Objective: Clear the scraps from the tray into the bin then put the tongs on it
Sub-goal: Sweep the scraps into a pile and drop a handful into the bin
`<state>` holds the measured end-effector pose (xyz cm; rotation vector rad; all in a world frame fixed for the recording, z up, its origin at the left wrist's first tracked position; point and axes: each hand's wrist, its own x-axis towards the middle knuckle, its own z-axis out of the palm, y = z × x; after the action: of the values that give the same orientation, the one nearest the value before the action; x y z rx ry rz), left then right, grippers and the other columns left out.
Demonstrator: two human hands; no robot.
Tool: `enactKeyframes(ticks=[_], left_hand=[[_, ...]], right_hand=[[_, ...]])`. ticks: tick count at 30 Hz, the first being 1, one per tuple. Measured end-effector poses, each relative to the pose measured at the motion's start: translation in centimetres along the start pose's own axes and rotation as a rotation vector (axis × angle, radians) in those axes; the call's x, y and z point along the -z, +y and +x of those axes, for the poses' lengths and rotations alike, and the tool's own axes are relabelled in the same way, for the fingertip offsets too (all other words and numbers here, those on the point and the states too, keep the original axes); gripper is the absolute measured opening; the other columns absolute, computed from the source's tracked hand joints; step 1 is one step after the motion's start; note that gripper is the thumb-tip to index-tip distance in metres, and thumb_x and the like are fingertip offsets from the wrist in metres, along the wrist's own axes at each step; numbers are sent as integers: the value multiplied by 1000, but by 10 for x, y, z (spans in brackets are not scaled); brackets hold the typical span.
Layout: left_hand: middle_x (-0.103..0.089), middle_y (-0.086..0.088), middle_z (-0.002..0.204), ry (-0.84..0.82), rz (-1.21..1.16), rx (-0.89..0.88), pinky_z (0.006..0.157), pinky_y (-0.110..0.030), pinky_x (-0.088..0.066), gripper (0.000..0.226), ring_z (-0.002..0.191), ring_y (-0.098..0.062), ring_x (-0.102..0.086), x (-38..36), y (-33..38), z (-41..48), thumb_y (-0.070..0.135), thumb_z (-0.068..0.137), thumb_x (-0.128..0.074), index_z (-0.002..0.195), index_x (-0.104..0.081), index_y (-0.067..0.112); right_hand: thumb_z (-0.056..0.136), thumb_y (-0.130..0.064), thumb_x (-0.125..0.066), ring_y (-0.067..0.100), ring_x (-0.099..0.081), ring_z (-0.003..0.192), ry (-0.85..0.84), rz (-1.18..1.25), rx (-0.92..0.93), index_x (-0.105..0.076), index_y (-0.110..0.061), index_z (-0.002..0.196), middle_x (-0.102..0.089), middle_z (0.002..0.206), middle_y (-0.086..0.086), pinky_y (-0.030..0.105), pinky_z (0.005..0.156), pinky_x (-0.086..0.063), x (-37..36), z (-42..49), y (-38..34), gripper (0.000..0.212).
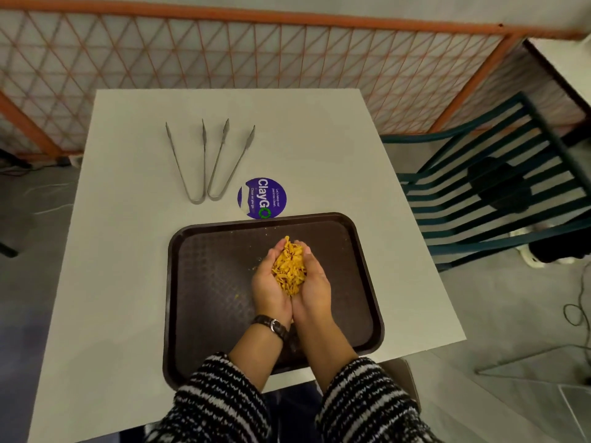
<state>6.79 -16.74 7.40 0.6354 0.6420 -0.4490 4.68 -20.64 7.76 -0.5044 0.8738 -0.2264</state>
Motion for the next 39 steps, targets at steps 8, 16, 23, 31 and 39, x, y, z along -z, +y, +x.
enactKeyframes(ticks=[8,16,23,31,39], left_hand=[[-73,-11,87,-51,12,-40,74,-31,-58,25,79,-21,-71,-14,-33,-40,18,94,-43,100,-65,8],[-72,-11,88,-22,32,-88,81,-34,-55,27,83,-23,-68,-16,-119,-87,19,94,-43,95,-68,10],[-63,-16,106,21,-70,-89,91,-36,-49,28,95,-26,-62,-6,-228,-135,21,95,-40,104,-63,7],[-72,-8,83,100,12,33,77,-32,-55,24,77,-19,-69,13,-330,-172,20,93,-44,95,-66,10],[-66,-19,107,179,169,223,86,-40,-52,27,96,-31,-65,72,-428,-126,20,89,-48,104,-64,6]], right_hand=[[93,-14,-53,31,-70,91,-29,51,26,-65,1,109,-71,101,20,38,76,-58,29,-34,-31,25],[92,-15,-56,34,-62,109,-52,-7,13,-63,0,115,-66,115,21,45,98,-47,116,-49,-73,29],[93,-18,-53,32,-61,112,-107,-56,-41,-62,-3,119,-64,120,19,48,104,-43,228,-63,-109,31],[94,-13,-51,25,-69,88,69,-73,-50,-66,-4,103,-72,97,15,39,86,-54,331,-90,-148,20],[88,-12,-60,33,-65,101,237,33,-42,-68,-5,93,-69,103,19,47,95,-49,446,-33,-121,12]])
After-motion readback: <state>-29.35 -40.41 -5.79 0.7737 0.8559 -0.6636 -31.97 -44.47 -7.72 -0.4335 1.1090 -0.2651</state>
